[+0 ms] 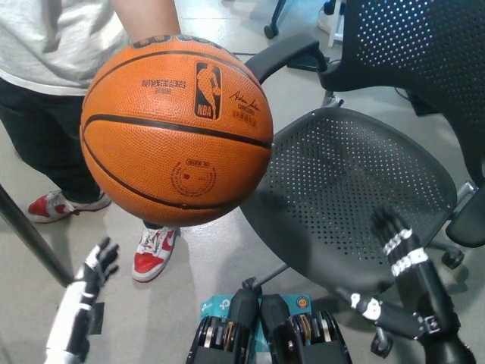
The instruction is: The robot grabs the basketball from a person using both hands and then drops it on the black chair in the front
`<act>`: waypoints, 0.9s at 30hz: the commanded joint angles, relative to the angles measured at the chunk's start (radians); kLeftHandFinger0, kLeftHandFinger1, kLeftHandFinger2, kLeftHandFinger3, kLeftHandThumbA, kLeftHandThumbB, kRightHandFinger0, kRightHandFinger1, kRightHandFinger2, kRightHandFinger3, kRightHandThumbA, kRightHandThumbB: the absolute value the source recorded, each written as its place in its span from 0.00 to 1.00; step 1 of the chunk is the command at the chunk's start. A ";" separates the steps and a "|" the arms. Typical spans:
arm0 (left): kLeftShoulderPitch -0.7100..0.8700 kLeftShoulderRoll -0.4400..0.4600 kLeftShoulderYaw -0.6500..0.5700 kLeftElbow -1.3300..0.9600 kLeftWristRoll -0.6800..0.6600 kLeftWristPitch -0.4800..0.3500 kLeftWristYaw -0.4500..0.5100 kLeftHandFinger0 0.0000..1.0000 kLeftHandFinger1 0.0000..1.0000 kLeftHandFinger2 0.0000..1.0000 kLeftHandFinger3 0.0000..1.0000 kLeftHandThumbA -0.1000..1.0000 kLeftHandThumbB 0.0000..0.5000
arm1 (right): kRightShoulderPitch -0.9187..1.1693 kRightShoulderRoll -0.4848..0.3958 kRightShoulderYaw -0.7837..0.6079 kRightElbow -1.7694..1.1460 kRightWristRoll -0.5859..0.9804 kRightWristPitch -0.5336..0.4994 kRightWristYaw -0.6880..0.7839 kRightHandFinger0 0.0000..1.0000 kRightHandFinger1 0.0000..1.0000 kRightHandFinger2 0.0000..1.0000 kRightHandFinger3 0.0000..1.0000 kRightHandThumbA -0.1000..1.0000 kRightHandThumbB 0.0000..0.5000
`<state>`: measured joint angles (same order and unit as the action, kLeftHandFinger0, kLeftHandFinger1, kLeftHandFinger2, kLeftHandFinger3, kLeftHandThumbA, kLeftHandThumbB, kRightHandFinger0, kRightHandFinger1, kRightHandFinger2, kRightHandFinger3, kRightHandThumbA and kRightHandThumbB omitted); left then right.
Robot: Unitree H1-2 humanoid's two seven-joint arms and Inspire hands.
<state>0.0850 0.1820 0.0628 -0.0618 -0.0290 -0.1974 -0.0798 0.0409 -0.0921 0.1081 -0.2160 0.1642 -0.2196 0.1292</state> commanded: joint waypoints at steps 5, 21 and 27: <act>-0.052 0.022 0.087 -0.168 -0.115 -0.017 0.004 1.00 1.00 1.00 1.00 1.00 0.46 | -0.135 0.047 0.009 -0.161 0.066 0.142 -0.003 1.00 1.00 1.00 1.00 1.00 0.76; -0.163 0.038 0.132 -0.264 -0.155 0.066 0.002 1.00 1.00 1.00 1.00 1.00 0.57 | -0.410 0.138 -0.030 -0.024 0.000 0.201 -0.047 1.00 1.00 1.00 1.00 1.00 0.69; -0.180 0.043 0.126 -0.267 -0.142 0.049 -0.006 1.00 1.00 1.00 1.00 1.00 0.52 | -0.478 0.142 -0.047 0.052 0.002 0.184 -0.045 1.00 1.00 1.00 1.00 1.00 0.64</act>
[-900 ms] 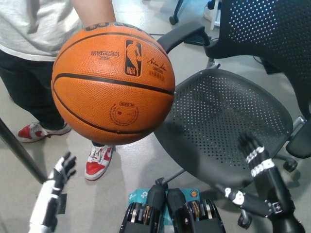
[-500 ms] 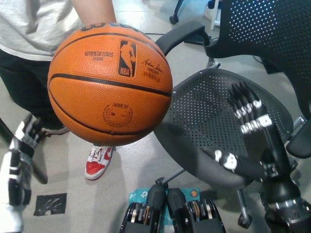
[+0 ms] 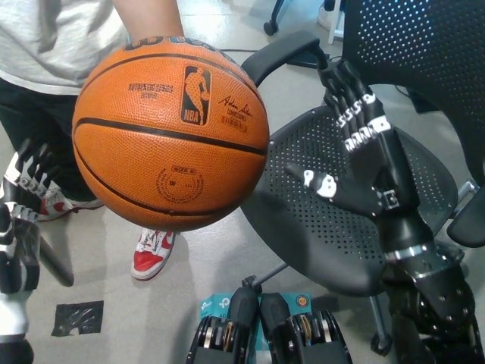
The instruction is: The robot grabs the basketball from a person using both hands and then drops it on the black chair in the front
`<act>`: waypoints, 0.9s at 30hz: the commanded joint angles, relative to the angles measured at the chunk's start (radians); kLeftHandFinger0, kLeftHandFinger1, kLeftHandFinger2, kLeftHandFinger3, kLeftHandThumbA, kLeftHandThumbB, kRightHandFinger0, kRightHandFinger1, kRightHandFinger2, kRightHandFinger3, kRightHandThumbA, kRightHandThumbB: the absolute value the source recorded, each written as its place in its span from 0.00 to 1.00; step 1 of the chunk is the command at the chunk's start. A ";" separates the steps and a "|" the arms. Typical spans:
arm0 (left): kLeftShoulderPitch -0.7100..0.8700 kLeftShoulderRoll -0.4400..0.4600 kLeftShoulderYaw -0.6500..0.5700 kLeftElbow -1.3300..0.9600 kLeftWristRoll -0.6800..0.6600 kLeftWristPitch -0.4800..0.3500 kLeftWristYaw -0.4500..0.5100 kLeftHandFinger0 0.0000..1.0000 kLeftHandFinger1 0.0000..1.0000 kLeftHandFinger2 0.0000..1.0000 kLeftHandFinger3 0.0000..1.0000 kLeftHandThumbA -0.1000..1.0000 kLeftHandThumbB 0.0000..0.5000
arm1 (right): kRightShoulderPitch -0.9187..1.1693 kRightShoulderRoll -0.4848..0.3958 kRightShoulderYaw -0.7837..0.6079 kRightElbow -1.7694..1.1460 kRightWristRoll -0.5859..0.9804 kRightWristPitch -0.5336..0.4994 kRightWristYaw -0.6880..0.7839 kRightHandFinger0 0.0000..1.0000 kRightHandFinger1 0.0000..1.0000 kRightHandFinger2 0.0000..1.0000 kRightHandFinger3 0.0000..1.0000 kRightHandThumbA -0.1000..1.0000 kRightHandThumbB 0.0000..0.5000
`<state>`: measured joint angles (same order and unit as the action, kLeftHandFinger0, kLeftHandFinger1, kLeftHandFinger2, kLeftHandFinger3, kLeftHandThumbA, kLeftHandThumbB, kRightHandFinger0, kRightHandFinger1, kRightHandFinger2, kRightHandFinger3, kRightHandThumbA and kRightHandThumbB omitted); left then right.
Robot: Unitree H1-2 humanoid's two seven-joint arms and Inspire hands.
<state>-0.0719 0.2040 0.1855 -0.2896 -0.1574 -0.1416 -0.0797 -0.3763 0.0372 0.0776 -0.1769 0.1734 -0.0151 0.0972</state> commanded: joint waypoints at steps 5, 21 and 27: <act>-0.037 0.017 -0.003 -0.047 -0.017 -0.002 -0.007 1.00 1.00 1.00 1.00 1.00 0.51 | -0.106 0.016 -0.012 0.027 -0.001 -0.021 -0.002 1.00 1.00 1.00 1.00 1.00 0.68; -0.062 0.013 -0.019 -0.061 0.011 0.009 -0.002 1.00 1.00 1.00 1.00 1.00 0.47 | -0.123 0.047 -0.007 0.019 0.186 -0.002 0.086 1.00 1.00 1.00 1.00 1.00 0.81; -0.073 0.008 -0.031 -0.066 0.022 0.027 -0.001 1.00 1.00 1.00 1.00 1.00 0.43 | -0.120 0.049 0.004 0.007 0.187 0.023 0.089 1.00 1.00 1.00 1.00 1.00 0.91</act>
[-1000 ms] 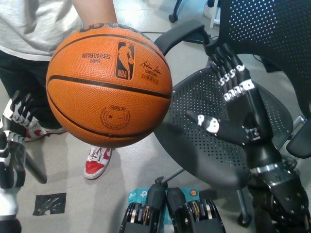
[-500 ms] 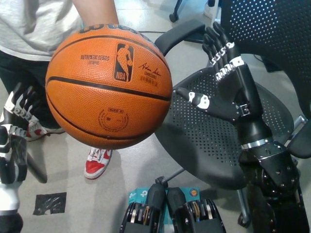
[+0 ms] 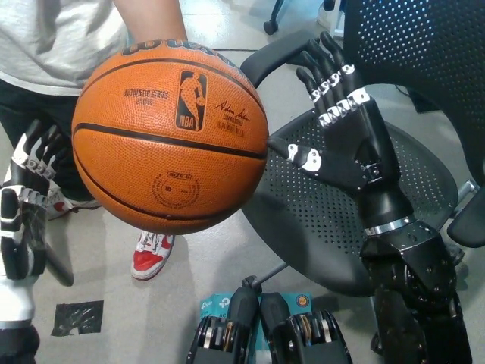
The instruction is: The robot grabs the basketball from a person using both hands and then drops it on the black chair in the front
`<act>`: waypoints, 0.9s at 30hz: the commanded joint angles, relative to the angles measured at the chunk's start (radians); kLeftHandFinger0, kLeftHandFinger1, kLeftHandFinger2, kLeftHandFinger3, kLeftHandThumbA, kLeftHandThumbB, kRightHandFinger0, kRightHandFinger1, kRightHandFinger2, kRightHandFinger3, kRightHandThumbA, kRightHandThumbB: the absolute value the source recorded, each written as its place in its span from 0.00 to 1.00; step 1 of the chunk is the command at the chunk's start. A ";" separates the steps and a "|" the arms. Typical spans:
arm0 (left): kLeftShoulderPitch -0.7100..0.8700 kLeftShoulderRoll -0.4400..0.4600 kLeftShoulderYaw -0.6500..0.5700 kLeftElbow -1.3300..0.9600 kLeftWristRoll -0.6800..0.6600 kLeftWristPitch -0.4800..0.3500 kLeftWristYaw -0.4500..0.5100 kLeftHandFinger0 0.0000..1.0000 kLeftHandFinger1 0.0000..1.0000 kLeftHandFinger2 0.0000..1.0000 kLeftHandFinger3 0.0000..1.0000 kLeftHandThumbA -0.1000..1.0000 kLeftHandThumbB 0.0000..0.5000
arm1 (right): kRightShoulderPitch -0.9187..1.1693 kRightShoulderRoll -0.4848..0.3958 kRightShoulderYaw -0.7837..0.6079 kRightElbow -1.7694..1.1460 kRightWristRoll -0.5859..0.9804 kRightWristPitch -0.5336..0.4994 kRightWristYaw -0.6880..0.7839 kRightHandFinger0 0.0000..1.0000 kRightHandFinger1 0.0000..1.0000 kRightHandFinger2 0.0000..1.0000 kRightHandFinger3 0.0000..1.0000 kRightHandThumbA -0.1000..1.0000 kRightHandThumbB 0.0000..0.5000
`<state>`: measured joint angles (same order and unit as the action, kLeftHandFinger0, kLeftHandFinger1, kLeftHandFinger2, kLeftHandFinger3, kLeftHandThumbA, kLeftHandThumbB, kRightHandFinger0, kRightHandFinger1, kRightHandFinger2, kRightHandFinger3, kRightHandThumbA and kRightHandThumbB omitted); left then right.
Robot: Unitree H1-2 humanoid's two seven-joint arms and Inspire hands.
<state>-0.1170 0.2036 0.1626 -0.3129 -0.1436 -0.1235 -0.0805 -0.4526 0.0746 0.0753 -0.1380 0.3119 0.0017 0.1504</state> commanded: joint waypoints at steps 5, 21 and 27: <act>-0.043 -0.001 -0.030 -0.054 -0.002 0.013 -0.007 1.00 1.00 1.00 1.00 1.00 0.39 | -0.052 0.012 0.003 0.030 0.034 -0.022 0.042 1.00 1.00 1.00 1.00 1.00 0.87; -0.061 -0.020 -0.080 -0.121 -0.017 0.073 -0.010 1.00 1.00 1.00 1.00 1.00 0.43 | -0.097 0.007 0.019 0.080 -0.128 -0.021 -0.022 1.00 1.00 1.00 1.00 1.00 0.89; -0.066 -0.027 -0.095 -0.128 -0.004 0.077 -0.010 1.00 1.00 1.00 1.00 1.00 0.40 | -0.117 0.013 0.018 0.092 -0.132 0.000 -0.022 1.00 1.00 1.00 1.00 1.00 0.88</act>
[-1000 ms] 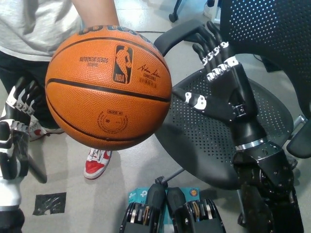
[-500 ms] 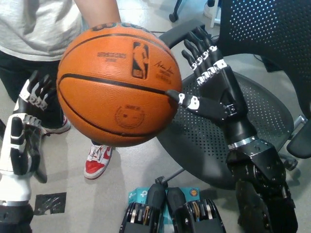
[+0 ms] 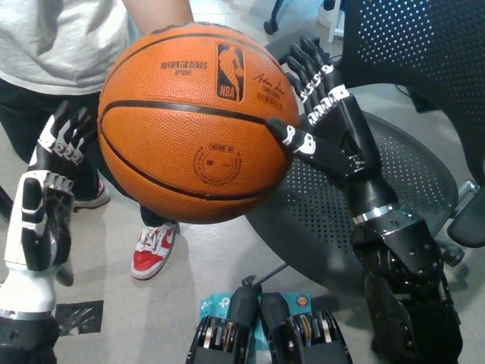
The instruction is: The robot grabs the basketball from a person using both hands and then drops it on the black chair in the front
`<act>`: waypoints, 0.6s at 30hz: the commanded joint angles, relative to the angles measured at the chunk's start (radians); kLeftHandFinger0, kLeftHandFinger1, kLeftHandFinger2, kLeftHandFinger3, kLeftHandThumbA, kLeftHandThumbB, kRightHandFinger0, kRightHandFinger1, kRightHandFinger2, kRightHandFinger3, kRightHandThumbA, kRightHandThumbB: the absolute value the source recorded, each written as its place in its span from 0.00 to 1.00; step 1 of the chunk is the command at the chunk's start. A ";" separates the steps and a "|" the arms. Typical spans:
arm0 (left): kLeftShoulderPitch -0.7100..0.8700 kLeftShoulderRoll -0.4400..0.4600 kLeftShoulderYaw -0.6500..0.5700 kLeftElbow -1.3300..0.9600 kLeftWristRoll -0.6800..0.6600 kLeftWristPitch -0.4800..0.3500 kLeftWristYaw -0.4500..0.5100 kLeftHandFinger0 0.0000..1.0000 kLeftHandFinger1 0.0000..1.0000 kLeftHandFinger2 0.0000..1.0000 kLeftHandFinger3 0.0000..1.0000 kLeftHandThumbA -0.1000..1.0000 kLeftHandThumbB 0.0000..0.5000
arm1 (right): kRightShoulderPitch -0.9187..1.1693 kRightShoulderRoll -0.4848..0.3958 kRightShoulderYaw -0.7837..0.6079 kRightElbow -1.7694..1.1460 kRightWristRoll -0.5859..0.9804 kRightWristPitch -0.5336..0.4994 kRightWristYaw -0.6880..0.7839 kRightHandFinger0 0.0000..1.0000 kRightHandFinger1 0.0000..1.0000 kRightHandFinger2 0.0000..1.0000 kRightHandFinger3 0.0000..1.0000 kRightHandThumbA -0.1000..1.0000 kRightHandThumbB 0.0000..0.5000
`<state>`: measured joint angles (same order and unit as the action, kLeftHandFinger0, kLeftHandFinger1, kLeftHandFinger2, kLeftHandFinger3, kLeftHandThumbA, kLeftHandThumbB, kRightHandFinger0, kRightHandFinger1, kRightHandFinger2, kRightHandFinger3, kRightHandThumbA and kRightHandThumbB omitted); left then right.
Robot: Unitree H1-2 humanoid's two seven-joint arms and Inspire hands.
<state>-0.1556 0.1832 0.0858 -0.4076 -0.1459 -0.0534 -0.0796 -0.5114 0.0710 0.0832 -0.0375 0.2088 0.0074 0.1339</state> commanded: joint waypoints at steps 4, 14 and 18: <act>-0.032 -0.014 -0.029 -0.032 0.010 0.011 -0.006 1.00 1.00 1.00 1.00 1.00 0.41 | -0.058 0.025 0.014 0.013 -0.024 -0.001 -0.001 1.00 1.00 1.00 1.00 1.00 0.87; -0.086 -0.023 -0.086 0.066 0.206 0.007 0.014 1.00 1.00 1.00 1.00 1.00 0.32 | -0.047 0.078 0.025 0.113 -0.026 -0.059 -0.006 1.00 1.00 1.00 1.00 1.00 0.80; -0.141 -0.047 -0.115 0.152 0.351 0.020 0.074 1.00 1.00 1.00 1.00 1.00 0.30 | -0.033 0.102 0.036 0.165 -0.012 -0.068 0.004 1.00 1.00 1.00 1.00 1.00 0.77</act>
<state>-0.2334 0.1666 0.0390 -0.3033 0.0353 -0.0473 -0.0271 -0.5161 0.1097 0.0828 0.0998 0.1855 -0.0228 0.1038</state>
